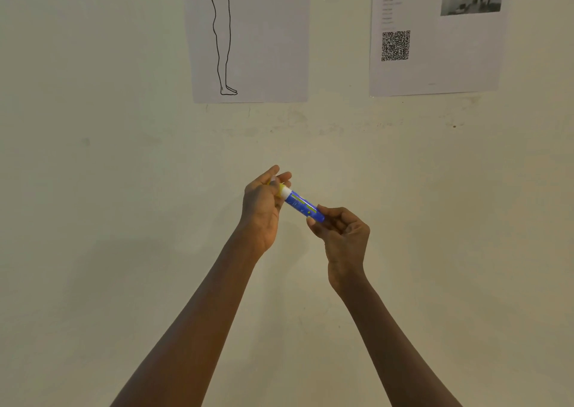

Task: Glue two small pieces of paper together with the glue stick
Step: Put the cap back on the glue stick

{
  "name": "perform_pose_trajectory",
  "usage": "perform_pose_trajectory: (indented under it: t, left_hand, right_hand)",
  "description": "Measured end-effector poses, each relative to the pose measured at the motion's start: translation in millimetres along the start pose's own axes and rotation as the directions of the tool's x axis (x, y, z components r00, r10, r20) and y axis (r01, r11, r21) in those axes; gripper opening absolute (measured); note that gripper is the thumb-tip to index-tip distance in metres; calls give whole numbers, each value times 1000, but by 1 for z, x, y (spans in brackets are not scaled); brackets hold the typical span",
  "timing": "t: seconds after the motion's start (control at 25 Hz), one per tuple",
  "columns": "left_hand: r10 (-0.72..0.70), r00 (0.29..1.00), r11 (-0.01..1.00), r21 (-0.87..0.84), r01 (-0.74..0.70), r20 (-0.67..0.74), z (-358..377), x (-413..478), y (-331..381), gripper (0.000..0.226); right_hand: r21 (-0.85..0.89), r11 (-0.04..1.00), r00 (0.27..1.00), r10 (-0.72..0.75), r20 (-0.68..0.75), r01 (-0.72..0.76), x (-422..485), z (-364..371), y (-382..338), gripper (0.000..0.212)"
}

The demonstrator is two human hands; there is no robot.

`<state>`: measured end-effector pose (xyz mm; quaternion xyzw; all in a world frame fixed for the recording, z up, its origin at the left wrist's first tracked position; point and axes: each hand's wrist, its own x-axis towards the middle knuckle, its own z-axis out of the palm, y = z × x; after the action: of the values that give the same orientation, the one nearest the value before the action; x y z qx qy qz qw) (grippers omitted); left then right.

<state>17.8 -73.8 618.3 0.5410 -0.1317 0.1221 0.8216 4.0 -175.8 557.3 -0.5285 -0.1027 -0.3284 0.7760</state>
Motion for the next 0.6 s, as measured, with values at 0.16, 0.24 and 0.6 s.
perform_pose_trajectory:
  t: [0.16, 0.24, 0.6]
  left_hand:
    - [62, 998, 990, 121, -65, 34, 2, 1, -6, 36]
    - [106, 991, 985, 127, -116, 79, 4, 1, -5, 37]
    - [176, 933, 956, 172, -238, 313, 5, 4, 5, 38]
  right_hand:
    - [-9, 999, 999, -36, 5, 36, -2, 3, 1, 24]
    - [49, 999, 1000, -7, -11, 8, -4, 4, 3, 25]
    - [259, 956, 988, 148, -33, -134, -8, 14, 2, 19]
